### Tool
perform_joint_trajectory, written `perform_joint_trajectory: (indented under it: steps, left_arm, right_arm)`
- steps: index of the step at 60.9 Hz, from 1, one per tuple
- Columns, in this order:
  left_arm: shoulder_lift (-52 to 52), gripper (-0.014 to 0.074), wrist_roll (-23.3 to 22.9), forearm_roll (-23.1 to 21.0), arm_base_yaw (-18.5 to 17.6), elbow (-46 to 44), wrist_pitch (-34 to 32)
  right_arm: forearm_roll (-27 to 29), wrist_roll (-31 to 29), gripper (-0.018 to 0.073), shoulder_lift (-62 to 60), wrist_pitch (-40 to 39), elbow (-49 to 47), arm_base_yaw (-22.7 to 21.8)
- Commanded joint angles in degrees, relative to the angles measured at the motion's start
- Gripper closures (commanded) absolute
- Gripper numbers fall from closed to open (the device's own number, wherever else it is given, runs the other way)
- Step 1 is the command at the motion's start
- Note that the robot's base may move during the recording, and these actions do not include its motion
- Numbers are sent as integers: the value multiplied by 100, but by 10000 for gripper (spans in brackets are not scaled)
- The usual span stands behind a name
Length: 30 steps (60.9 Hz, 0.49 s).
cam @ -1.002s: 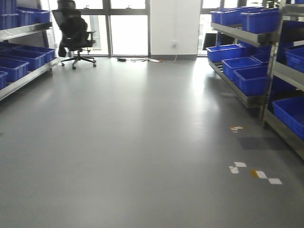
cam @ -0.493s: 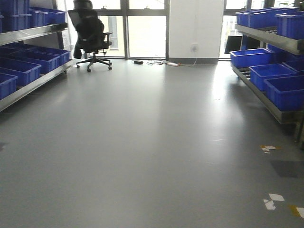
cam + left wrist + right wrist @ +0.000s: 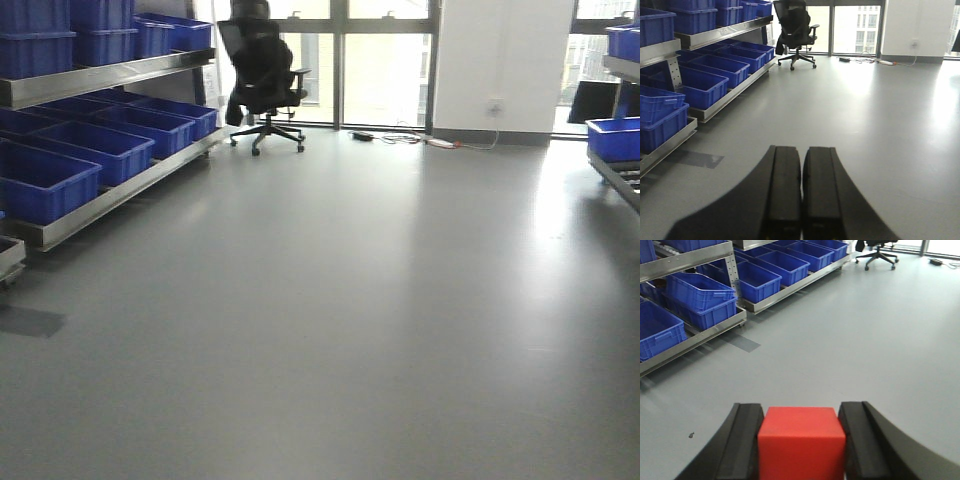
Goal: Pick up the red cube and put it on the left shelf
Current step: 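Drive the base to the shelving while holding the red cube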
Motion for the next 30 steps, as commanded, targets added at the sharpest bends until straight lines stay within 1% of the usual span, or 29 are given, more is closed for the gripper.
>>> perform_joint_trajectory:
  steps: [1, 30]
  left_arm:
    - [-95, 495, -5, -28, -7, 132, -494]
    - [-95, 495, -5, -28, -7, 132, -494]
  right_arm:
    - [18, -43, 386, 36, -484, -154, -5]
    - [18, -43, 386, 36, -484, -154, -5]
